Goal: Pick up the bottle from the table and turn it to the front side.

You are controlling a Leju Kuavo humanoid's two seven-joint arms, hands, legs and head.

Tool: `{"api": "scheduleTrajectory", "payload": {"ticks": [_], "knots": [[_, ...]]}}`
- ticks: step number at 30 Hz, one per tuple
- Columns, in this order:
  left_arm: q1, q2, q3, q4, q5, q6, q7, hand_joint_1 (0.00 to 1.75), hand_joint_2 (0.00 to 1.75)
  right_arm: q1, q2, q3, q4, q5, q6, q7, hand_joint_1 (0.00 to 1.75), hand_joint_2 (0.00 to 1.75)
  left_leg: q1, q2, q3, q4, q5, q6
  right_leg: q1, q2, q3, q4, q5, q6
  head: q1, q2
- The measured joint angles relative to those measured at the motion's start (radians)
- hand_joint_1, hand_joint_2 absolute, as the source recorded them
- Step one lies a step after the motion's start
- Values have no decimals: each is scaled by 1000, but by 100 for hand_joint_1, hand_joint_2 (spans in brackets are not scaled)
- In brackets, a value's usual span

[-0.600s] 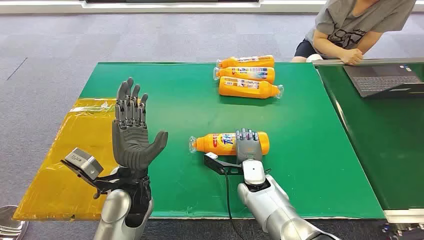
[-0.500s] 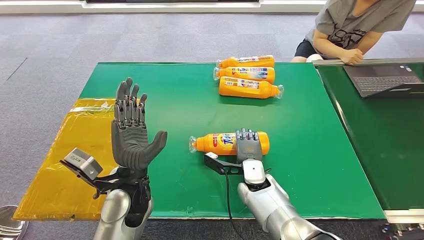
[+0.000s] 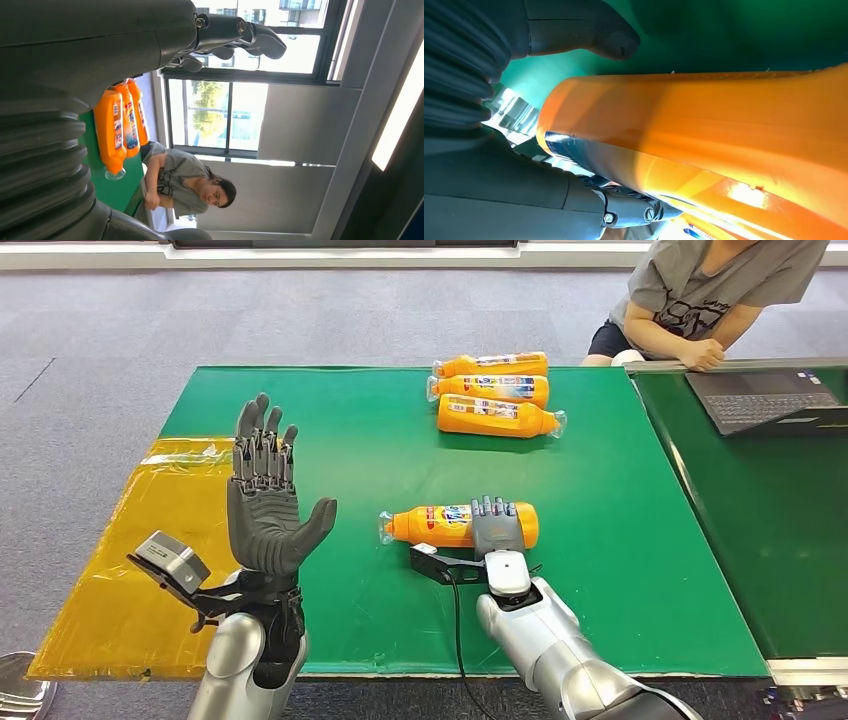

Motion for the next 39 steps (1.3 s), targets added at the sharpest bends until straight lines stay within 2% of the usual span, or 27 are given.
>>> {"api": "scheduleTrajectory", "payload": {"ticks": [39], "knots": [[1,0,20,1,1,0,-8,0,175,-20,1,0,18,4,0,-28,175,175,0,0,2,0,0,0,0,1,2,0,0,0,0,0]]}}
